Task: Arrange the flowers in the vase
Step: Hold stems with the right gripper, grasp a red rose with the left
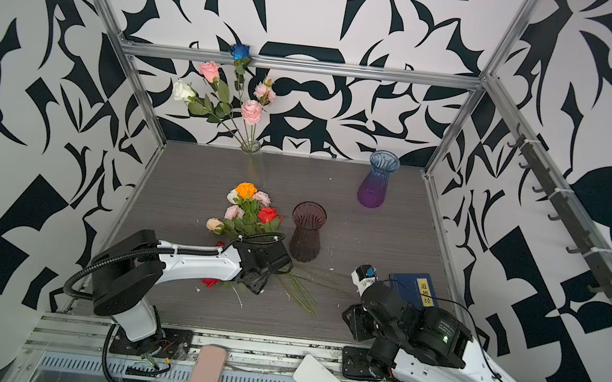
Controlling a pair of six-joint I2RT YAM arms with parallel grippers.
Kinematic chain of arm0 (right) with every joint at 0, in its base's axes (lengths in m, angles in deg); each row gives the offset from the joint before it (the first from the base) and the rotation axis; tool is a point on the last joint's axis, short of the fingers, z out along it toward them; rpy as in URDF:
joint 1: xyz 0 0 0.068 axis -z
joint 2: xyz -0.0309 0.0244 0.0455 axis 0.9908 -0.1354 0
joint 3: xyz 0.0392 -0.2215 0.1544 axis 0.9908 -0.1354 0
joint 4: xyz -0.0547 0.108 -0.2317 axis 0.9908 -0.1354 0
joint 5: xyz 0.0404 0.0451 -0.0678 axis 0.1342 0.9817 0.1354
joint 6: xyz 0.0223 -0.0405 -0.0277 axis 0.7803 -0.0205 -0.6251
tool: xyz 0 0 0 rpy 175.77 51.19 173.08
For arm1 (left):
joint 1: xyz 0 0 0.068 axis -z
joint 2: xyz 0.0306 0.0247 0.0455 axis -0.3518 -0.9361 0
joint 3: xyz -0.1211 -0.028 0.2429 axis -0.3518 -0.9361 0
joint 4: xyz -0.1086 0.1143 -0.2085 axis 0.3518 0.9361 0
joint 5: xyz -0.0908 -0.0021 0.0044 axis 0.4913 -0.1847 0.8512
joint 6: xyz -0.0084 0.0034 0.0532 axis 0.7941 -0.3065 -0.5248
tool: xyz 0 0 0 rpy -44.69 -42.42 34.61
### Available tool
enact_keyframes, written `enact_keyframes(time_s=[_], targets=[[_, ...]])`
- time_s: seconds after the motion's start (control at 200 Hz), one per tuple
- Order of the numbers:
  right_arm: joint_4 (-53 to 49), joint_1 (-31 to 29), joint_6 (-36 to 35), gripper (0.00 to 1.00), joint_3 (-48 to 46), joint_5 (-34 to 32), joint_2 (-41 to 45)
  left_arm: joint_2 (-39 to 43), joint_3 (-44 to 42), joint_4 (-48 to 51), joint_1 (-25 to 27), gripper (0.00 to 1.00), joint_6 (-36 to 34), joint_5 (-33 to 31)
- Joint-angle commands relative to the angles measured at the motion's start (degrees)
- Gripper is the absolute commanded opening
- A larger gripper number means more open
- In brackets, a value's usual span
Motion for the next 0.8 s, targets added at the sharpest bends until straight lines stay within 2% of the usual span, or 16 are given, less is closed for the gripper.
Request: enact_keyframes(time_s=[0.0,0.085,0.14,0.49,0.795], targets=[[1.47,0.12,-2.42,0.32,1.74,-1.27,-0.70,-1.89,-1.45,-1.08,-0.61,0.43,22.05,1.54],[1.56,0.10,-2.33,0.32,1.60,-1.20,-0.77,-2.35,-1.78,-2.01,-0.72,0.42,21.88,1.88],[1.57,0.10,-2.29,0.32,1.47,-1.20,-0.56,-2.63,-2.22,-3.08,-0.72,0.39,21.78,1.89],[1.21,0.10,-2.95,0.32,1.81,-1.12,-0.61,-1.15,-4.10,-5.02,-0.72,0.00,21.74,0.76],[2.58,0.10,-5.34,0.31,2.35,-0.55,-1.90,8.15,-1.83,4.14,-0.64,0.00,21.52,-5.35]])
